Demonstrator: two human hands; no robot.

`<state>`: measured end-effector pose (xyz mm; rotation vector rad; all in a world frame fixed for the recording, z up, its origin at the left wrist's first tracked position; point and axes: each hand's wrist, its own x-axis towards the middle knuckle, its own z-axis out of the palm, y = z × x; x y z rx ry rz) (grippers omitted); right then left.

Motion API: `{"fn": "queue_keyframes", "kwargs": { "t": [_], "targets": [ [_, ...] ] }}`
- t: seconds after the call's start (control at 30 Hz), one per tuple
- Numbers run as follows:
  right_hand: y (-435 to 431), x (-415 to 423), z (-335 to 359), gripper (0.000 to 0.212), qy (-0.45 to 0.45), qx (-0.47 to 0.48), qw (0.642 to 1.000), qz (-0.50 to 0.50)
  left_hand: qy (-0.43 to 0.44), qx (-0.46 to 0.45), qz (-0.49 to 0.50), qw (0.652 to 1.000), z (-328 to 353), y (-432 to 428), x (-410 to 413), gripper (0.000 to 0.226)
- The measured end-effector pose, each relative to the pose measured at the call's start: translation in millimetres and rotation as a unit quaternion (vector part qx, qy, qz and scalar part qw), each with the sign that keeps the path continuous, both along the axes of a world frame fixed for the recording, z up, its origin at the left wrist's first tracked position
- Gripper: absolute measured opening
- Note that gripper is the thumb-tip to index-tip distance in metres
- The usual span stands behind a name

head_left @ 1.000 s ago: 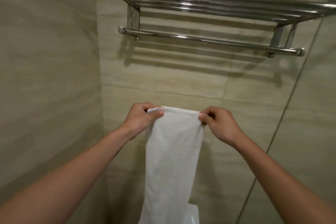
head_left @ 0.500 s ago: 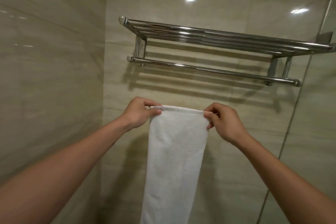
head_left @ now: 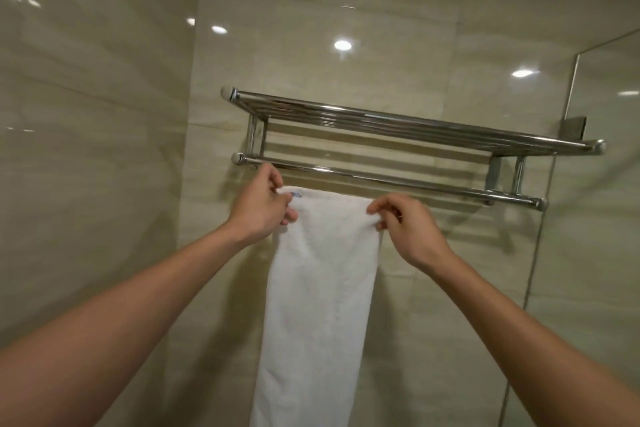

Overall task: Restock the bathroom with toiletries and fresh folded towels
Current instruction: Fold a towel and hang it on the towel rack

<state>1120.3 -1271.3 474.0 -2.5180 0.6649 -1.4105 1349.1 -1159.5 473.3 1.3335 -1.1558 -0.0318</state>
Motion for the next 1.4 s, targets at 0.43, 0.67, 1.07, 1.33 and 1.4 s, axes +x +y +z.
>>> {"fn": "queue_keyframes", "kwargs": {
  "t": [0.43, 0.67, 1.07, 1.33, 1.4],
  "targets": [
    [-6.4, 35.3, 51.7, 0.033, 0.041, -0.083, 0.992, -0.089, -0.247, -0.006, 0.092, 0.965, 44.1, -14.8, 15.6, 0.02],
    [-12.0, 42.6, 53.3, 0.04, 0.105, -0.114, 0.98, -0.122, -0.295, 0.023, 0.122, 0.947, 51.3, -22.4, 15.5, 0.036],
    [-34.2, 53.2, 50.8, 0.058, 0.156, -0.086, 0.972, -0.151, -0.362, 0.165, 0.163, 0.903, 51.5, -42.8, 13.3, 0.063],
    [-37.2, 59.8, 46.0, 0.053, 0.129, -0.07, 0.979, -0.143, -0.421, 0.169, 0.202, 0.868, 50.5, -45.1, 14.7, 0.052],
    [-34.7, 60.5, 42.6, 0.053, 0.115, -0.067, 0.981, -0.142, -0.434, 0.169, 0.22, 0.857, 50.3, -46.6, 14.0, 0.053]
  ]
}}
